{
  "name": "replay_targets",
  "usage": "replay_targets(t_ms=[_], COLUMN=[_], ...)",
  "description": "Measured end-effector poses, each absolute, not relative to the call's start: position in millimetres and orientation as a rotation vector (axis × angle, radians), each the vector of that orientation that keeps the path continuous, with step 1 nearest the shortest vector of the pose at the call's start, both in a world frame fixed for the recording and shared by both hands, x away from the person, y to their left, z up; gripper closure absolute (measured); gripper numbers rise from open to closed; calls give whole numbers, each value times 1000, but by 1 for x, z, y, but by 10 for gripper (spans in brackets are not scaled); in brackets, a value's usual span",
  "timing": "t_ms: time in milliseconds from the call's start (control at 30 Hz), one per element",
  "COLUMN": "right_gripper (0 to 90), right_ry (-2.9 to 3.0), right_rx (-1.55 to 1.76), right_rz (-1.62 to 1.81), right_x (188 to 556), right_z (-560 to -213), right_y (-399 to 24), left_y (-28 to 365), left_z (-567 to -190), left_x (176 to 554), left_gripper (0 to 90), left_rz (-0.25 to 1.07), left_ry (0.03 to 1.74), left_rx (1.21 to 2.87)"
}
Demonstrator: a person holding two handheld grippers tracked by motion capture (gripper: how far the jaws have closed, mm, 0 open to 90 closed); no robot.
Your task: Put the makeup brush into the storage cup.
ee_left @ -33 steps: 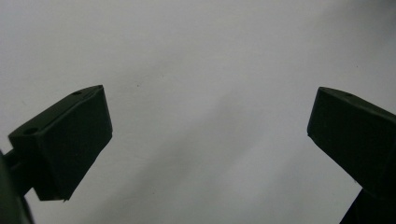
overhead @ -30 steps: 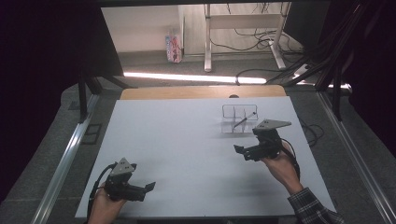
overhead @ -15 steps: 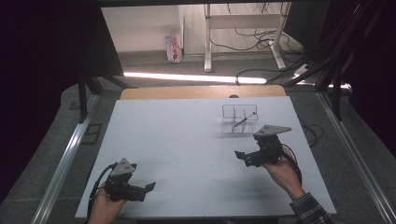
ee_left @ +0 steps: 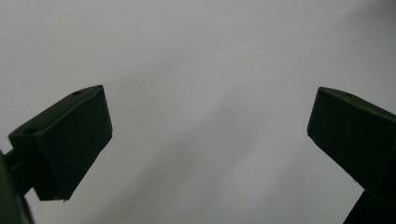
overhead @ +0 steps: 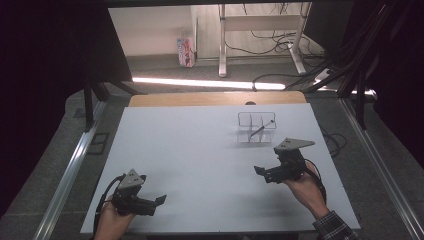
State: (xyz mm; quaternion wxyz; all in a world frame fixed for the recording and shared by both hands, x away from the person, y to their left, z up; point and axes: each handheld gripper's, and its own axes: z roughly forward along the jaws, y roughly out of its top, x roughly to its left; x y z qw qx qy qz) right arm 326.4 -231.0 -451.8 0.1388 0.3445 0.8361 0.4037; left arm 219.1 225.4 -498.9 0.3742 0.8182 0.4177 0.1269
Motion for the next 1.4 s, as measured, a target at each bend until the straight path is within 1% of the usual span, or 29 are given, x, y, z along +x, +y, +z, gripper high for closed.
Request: replay_targets(t_ms=[1400], right_gripper=[0], right_ry=[2394], right_rx=[1036], right_rz=[1119], right_x=[295], right_z=[-456], right_y=[-264], left_y=[226], left_z=[-499], left_x=[219], left_gripper=[4], left_rz=[327], left_ry=[1076], left_rx=[2092])
